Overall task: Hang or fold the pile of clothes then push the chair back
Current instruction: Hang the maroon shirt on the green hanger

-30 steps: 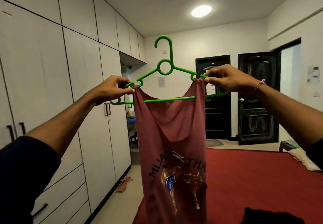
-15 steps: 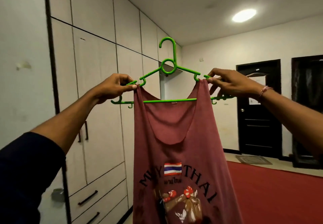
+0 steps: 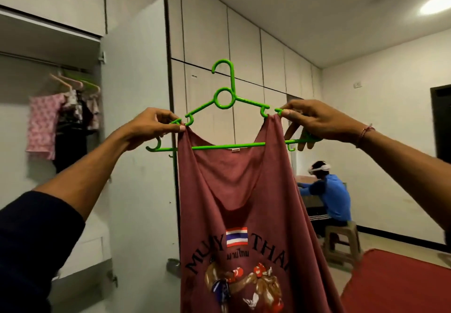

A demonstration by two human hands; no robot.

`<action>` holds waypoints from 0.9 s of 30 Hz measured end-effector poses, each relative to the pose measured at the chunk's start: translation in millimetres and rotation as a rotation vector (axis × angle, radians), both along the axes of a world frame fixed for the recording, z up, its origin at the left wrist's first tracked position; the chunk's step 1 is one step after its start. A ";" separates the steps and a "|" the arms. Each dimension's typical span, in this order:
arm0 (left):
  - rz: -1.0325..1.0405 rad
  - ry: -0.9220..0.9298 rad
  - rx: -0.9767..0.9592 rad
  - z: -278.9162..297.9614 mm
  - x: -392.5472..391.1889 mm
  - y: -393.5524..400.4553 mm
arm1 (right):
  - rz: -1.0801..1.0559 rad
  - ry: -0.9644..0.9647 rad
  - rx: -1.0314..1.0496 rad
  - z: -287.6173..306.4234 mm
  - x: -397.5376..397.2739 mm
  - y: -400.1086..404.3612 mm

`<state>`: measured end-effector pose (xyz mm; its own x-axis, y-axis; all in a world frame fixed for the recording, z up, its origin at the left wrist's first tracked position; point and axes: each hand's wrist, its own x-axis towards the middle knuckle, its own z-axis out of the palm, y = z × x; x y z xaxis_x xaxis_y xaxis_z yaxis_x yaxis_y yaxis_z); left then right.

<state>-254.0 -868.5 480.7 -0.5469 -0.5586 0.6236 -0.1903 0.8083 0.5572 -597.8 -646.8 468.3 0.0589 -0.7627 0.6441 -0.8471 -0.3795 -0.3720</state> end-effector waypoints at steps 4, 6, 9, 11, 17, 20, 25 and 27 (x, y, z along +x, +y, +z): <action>0.079 0.064 0.006 -1.4 60.1 -23.5 | 0.026 0.052 -0.101 8.0 51.5 -56.9; 0.124 0.080 -0.004 -1.9 91.6 -38.2 | 0.047 0.063 -0.133 11.0 78.1 -83.5; 0.184 0.105 -0.034 -3.5 136.1 -65.2 | 0.061 0.077 -0.201 13.9 116.6 -122.1; 0.294 0.117 -0.090 -5.1 162.6 -85.5 | 0.065 0.070 -0.256 14.3 143.0 -151.7; 0.701 -0.007 -0.469 -6.8 231.3 -141.6 | 0.060 0.055 -0.382 20.6 220.2 -237.2; 0.761 -0.100 -0.583 -8.9 250.9 -158.2 | 0.061 0.036 -0.454 25.0 254.3 -275.1; 0.837 -0.253 -0.675 -8.7 284.5 -198.4 | 0.065 -0.027 -0.549 34.8 308.9 -332.4; 0.866 -0.292 -0.684 -8.7 297.5 -217.8 | 0.066 -0.065 -0.584 41.8 326.7 -353.0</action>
